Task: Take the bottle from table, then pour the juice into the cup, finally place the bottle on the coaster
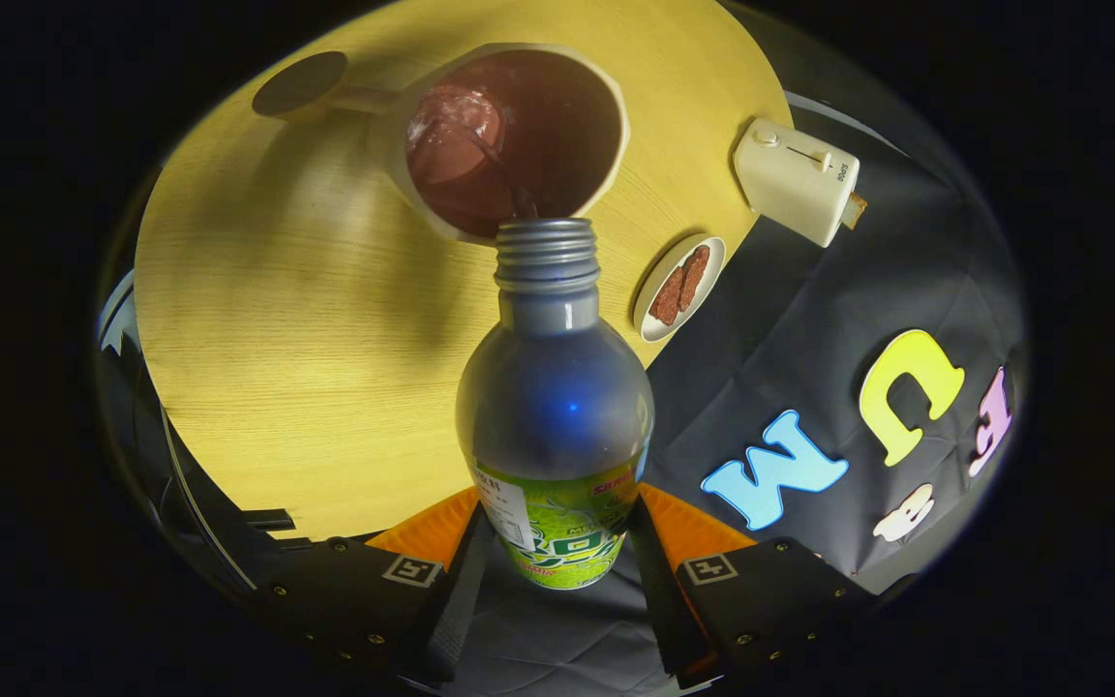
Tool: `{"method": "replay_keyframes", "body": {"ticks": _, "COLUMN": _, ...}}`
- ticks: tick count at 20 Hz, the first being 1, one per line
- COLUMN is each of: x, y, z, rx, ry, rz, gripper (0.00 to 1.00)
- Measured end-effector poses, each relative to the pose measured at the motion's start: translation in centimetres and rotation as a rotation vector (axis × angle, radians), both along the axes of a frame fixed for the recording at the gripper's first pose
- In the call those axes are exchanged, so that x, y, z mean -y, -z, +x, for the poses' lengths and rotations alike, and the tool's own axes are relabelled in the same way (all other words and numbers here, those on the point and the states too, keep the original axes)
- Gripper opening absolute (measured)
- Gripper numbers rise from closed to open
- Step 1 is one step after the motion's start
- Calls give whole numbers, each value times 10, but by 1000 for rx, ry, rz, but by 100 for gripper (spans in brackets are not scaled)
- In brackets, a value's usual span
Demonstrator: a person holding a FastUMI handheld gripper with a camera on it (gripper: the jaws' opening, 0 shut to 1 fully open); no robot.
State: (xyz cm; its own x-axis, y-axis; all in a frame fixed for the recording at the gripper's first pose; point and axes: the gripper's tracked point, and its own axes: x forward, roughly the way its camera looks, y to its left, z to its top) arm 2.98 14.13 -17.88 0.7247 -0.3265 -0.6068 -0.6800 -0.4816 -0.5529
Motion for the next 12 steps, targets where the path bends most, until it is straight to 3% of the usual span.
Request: {"method": "replay_keyframes", "body": {"ticks": 12, "x": -1, "y": -5, "z": 1, "rx": 31, "ry": 12, "rz": -41, "gripper": 75}}
